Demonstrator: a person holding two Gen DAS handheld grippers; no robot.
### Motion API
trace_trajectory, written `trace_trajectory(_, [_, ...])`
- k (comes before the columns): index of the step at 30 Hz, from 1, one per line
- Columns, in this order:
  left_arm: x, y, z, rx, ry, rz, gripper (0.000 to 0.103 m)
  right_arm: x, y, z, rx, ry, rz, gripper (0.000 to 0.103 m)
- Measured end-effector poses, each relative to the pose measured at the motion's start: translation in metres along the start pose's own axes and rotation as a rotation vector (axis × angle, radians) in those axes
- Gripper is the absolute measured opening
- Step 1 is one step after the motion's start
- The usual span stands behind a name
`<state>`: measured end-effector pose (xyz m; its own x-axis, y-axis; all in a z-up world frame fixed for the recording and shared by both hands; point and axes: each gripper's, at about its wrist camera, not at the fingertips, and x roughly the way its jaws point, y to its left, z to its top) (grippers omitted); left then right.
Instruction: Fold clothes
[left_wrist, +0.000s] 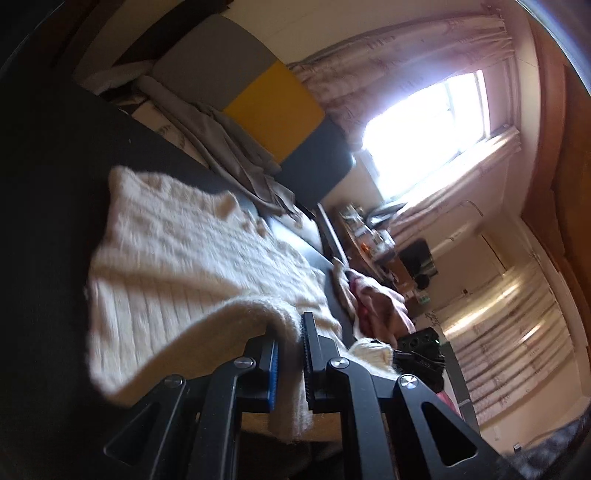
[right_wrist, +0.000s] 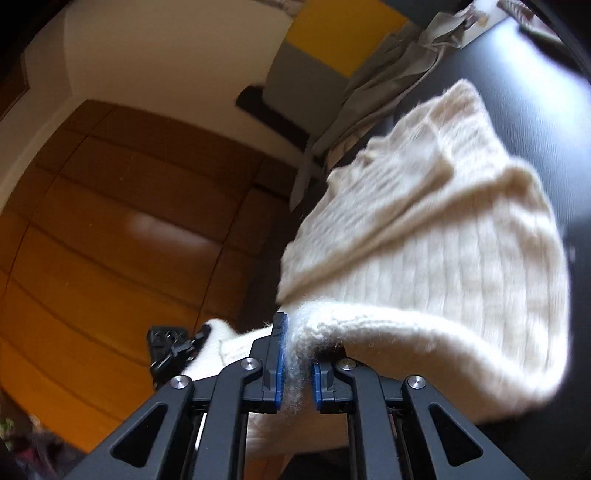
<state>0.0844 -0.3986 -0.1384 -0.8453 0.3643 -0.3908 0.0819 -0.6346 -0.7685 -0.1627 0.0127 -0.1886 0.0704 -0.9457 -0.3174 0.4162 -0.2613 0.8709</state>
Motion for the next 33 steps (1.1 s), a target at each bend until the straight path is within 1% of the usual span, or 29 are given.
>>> trace_trajectory(5, [0.018, 0.018, 0.04, -0.028, -0.054, 0.032, 0.009, 0.01, -0.004, 0.04, 0.006, -0.05, -0.027, 0.012])
trace_trajectory(11, [0.033, 0.045, 0.074, -0.078, -0.134, 0.063, 0.009, 0.019, -0.007, 0.085, -0.007, -0.095, -0.065, 0.012])
trace_trajectory(13, [0.038, 0.059, 0.086, -0.115, -0.172, 0.067, 0.003, 0.024, -0.011, 0.098, -0.004, -0.103, -0.075, 0.012])
trace_trajectory(15, [0.043, 0.075, 0.098, -0.163, -0.208, 0.073, 0.003, 0.037, -0.02, 0.112, 0.008, -0.108, -0.095, 0.012])
trace_trajectory(18, [0.062, 0.097, 0.106, -0.207, -0.18, 0.134, 0.003, 0.059, -0.036, 0.132, 0.032, -0.114, -0.125, 0.012])
trace_trajectory(21, [0.079, 0.106, 0.101, -0.214, -0.111, 0.185, 0.004, 0.07, -0.062, 0.133, 0.083, -0.082, -0.179, 0.012])
trace_trajectory(22, [0.079, 0.104, 0.099, -0.192, -0.103, 0.206, 0.011, 0.073, -0.07, 0.131, 0.1, -0.069, -0.196, 0.012])
trace_trajectory(23, [0.077, 0.099, 0.097, -0.15, -0.094, 0.221, 0.016, 0.074, -0.076, 0.129, 0.109, -0.063, -0.196, 0.007])
trace_trajectory(24, [0.075, 0.094, 0.095, -0.108, -0.086, 0.237, 0.023, 0.072, -0.08, 0.126, 0.111, -0.072, -0.178, 0.007])
trace_trajectory(26, [0.075, 0.084, 0.095, -0.008, -0.039, 0.307, 0.031, 0.067, -0.082, 0.122, 0.09, -0.093, -0.158, 0.007])
trace_trajectory(27, [0.076, 0.079, 0.094, 0.052, -0.003, 0.36, 0.038, 0.066, -0.083, 0.12, 0.079, -0.101, -0.152, 0.007])
trace_trajectory(28, [0.077, 0.079, 0.094, 0.086, 0.033, 0.39, 0.042, 0.066, -0.083, 0.118, 0.066, -0.106, -0.148, 0.007])
trace_trajectory(30, [0.08, 0.078, 0.093, 0.153, 0.106, 0.451, 0.044, 0.066, -0.082, 0.116, 0.045, -0.112, -0.146, 0.007])
trace_trajectory(33, [0.086, 0.081, 0.095, 0.189, 0.147, 0.449, 0.049, 0.064, -0.081, 0.115, 0.027, -0.117, -0.148, 0.007])
